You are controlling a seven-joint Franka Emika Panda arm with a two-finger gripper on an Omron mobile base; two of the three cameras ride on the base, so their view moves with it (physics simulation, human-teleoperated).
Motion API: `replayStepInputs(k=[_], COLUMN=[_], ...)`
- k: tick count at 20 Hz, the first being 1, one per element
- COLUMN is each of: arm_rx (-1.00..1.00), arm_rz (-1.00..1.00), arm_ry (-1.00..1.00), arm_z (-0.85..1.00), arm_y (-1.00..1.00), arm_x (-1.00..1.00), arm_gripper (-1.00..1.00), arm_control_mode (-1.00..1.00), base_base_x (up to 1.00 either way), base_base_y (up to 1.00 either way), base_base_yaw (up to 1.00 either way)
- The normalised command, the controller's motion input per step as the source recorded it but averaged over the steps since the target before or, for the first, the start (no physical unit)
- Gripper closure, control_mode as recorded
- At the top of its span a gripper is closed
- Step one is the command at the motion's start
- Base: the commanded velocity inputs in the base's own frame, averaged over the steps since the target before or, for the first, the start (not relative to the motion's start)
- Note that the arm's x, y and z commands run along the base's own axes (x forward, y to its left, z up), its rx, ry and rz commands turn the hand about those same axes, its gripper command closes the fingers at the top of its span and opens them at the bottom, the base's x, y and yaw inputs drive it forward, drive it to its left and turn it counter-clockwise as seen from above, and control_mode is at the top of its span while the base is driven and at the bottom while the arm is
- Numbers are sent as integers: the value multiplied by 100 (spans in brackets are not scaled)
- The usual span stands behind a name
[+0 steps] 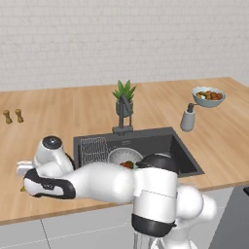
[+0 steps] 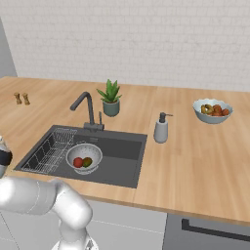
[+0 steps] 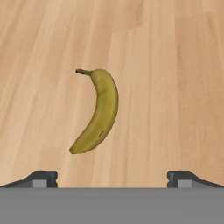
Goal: Put the colander in the sink, put the banana, apple, mango in the colander, and turn on the sink faucet and pour water over the colander.
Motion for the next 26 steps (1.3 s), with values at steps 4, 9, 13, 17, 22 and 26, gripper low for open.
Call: replayStepInputs(k=[4, 9, 13, 17, 22, 26], arm_rx=[-5, -5, -10, -8, -4, -1], arm_rz=[0, 0, 0, 0, 0, 0], arm_ry=[11, 5, 0, 0, 0, 0], arm_z=[1, -2, -20, -13, -2, -12], arm_y=[12, 0, 6, 6, 8, 11], arm_x=[0, 4, 2, 10, 28, 24], arm_gripper=[-100, -100, -100, -100, -100, -100], arm_control_mode=[-100, -100, -100, -100, -100, -100], base_base_x=[0, 0, 0, 0, 0, 0], base_base_y=[0, 0, 0, 0, 0, 0], base_base_yaw=[0, 0, 0, 0, 0, 0])
